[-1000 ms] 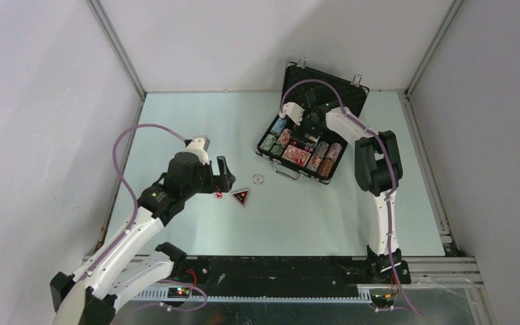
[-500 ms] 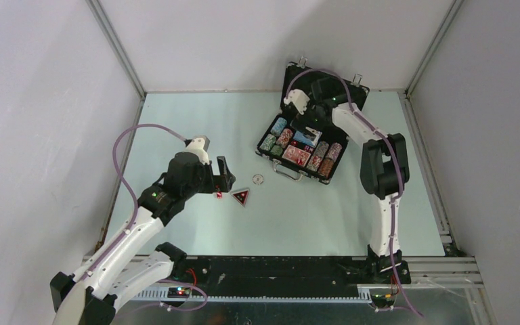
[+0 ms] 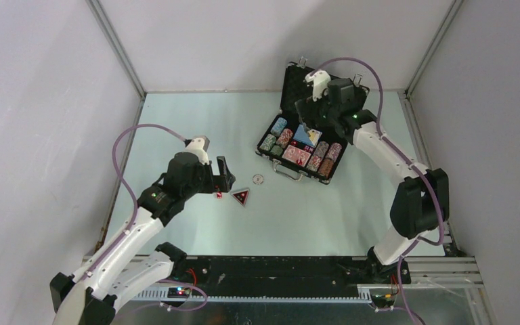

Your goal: Pack up texas hold em set

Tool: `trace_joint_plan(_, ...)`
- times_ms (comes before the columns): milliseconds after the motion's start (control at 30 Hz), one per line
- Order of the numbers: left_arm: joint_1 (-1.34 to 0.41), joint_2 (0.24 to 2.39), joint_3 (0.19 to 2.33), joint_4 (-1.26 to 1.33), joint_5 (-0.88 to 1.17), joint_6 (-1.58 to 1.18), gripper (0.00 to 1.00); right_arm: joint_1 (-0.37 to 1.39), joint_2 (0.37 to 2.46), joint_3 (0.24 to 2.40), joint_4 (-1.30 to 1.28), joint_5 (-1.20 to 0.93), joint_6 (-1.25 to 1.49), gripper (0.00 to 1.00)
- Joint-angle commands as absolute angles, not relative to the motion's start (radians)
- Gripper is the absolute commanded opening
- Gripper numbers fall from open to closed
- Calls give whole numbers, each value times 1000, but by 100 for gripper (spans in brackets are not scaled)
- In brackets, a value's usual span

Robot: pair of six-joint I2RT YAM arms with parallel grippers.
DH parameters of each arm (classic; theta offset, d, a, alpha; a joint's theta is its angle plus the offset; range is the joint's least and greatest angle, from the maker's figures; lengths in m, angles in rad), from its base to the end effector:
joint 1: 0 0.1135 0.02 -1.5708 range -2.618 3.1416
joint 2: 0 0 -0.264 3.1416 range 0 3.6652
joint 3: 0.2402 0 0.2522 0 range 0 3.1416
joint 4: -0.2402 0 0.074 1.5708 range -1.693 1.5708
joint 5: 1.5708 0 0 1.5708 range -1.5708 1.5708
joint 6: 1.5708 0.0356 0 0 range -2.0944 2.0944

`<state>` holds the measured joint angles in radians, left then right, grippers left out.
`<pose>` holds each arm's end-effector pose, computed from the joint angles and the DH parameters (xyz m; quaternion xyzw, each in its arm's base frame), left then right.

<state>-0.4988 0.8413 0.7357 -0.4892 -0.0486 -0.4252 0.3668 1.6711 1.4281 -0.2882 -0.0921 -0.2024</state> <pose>0.1630 -0.0868 0.2828 0.0211 0.8828 -0.1897 0.4291 0.3657 0.1440 0.3200 -0.2654 0.8257 0.0806 0.4912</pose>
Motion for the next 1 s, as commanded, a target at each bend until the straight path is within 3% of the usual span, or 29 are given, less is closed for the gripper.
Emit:
trace_joint_plan(0,-495,816,747,-471,-49,-404,98,331,1630,1419,-355,-75,90,100)
trace_joint_plan(433,-495,817,753,-461,-48,-403,98,376,1411,1282,-431,182,241,100)
trace_joint_plan(567,-495,828,753,-452,-37,-414,98,330,1441,1259,-457,-85,338,100)
trace_joint_plan(700,-495,839,753,-432,-27,-427,98,372,1487,1256,-504,-47,436,100)
trace_joint_plan(867,-495,855,753,-416,-12,-438,98,446,1531,1256,-528,27,513,91)
trace_joint_plan(967,-495,858,748,-413,-8,-444,98,481,1554,1256,-524,14,563,78)
